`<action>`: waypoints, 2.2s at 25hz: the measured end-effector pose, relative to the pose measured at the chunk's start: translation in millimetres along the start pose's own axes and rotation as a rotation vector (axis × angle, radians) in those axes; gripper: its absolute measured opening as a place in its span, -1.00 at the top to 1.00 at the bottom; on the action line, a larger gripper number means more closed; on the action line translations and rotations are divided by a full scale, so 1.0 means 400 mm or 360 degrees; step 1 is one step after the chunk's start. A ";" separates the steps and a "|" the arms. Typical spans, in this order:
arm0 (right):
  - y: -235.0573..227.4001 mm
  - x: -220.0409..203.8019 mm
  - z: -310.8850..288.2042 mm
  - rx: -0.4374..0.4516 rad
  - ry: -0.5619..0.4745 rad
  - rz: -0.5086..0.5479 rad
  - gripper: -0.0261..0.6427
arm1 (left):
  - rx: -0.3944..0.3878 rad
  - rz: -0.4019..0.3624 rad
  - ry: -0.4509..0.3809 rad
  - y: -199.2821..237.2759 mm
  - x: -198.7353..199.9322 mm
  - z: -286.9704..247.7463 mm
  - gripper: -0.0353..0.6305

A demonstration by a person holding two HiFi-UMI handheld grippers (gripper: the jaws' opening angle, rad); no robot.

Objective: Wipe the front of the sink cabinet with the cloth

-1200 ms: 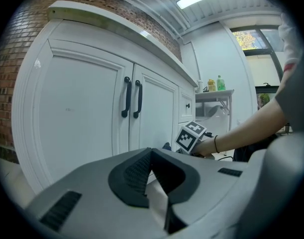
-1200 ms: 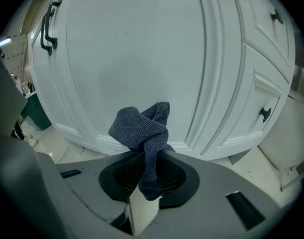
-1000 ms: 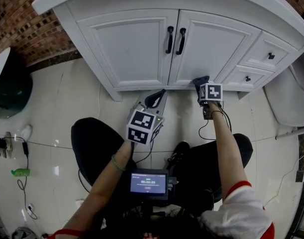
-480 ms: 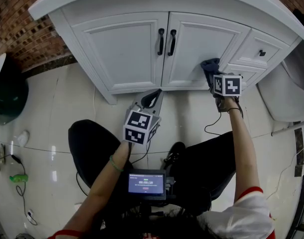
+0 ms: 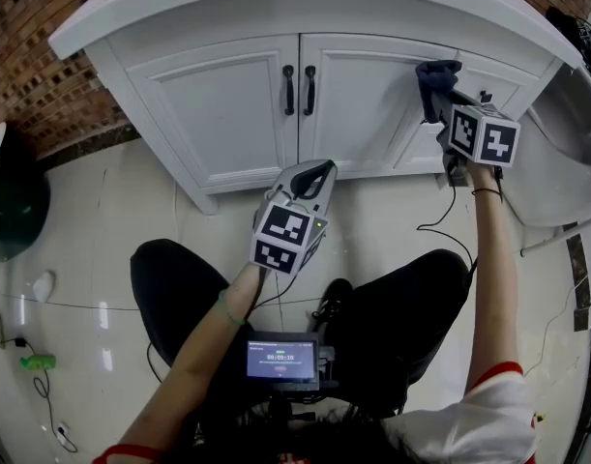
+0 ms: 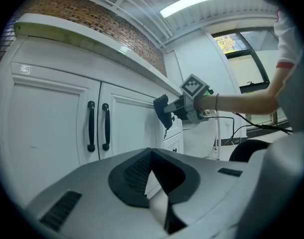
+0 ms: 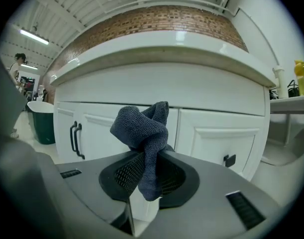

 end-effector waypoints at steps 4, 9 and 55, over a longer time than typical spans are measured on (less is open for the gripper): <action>-0.025 0.075 0.021 -0.0035 -0.0110 0.0014 0.70 | -0.0030 -0.0020 -0.0029 -0.023 0.021 -0.009 0.83; -0.056 0.057 0.008 -0.0094 -0.0074 -0.0003 0.70 | -0.0042 -0.0012 0.0007 -0.034 0.002 -0.014 0.83; 0.126 -0.701 -0.285 -0.0099 0.0851 -0.0659 0.69 | 0.0196 0.0168 0.0242 0.156 -0.195 0.059 0.83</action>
Point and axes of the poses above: the fingertips, and each gripper's own axes: z backward along the fingers, y to its left, x out of its top, the point moved 9 cm from there along z, backward along the fingers, and after that the axes turned 5 degrees about x, right-handed, at the moved point
